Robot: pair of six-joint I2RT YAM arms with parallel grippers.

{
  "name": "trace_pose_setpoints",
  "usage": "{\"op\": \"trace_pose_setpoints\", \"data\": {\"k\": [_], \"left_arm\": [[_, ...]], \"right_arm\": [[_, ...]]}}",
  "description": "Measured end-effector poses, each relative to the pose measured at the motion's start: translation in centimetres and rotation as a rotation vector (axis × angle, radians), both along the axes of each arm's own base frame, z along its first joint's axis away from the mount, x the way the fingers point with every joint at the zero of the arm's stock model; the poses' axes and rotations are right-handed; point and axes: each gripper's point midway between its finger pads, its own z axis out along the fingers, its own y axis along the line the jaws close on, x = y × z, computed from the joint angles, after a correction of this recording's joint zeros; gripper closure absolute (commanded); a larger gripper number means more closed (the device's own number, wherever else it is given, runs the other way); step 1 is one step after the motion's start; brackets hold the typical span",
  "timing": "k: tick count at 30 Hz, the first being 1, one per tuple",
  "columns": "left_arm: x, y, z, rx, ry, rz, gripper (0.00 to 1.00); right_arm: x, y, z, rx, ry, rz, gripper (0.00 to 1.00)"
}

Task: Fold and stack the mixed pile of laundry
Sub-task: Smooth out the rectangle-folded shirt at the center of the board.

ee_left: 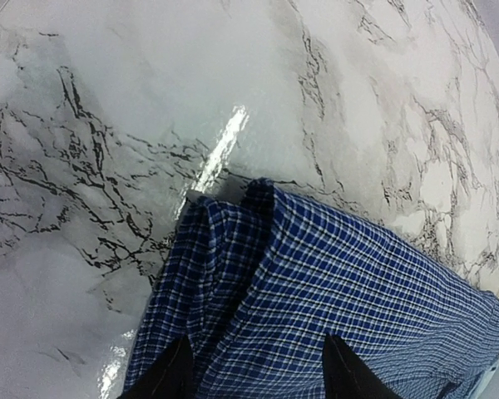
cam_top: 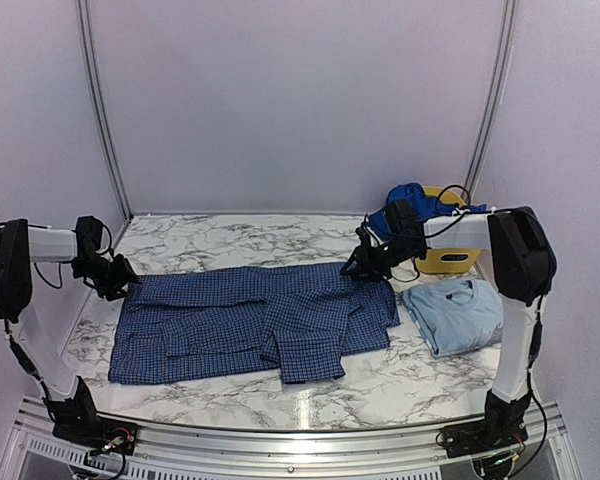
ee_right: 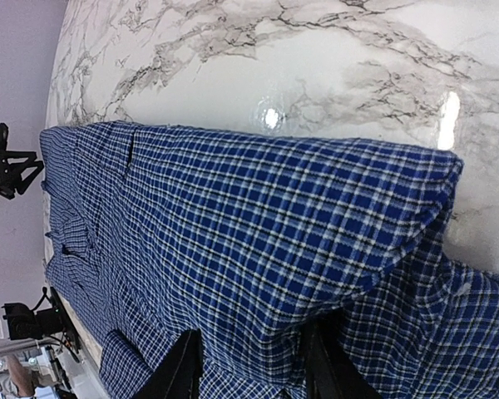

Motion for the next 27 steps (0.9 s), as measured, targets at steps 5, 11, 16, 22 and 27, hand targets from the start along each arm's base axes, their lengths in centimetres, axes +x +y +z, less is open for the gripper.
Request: {"op": "trace_pose_setpoints", "data": {"k": [5, 11, 16, 22, 27], "left_arm": [[-0.1, 0.3, -0.4, 0.001, 0.008, 0.005, 0.45], [0.2, 0.3, -1.8, 0.001, 0.033, -0.006, 0.45], [1.3, 0.6, -1.7, -0.004, 0.008, -0.008, 0.44], [2.2, 0.3, -1.2, -0.030, -0.026, -0.018, 0.46], [2.5, 0.1, -0.9, -0.043, -0.038, -0.022, 0.52]], "right_arm": [[-0.8, -0.3, -1.1, -0.010, 0.027, -0.001, 0.58], [-1.3, -0.5, -1.8, -0.017, 0.044, 0.000, 0.71], [-1.3, -0.5, -1.8, -0.015, 0.046, -0.004, 0.84], [-1.0, -0.7, -1.5, 0.004, 0.050, -0.017, 0.96], [-0.7, -0.9, -1.3, 0.013, 0.048, -0.025, 1.00]]}}
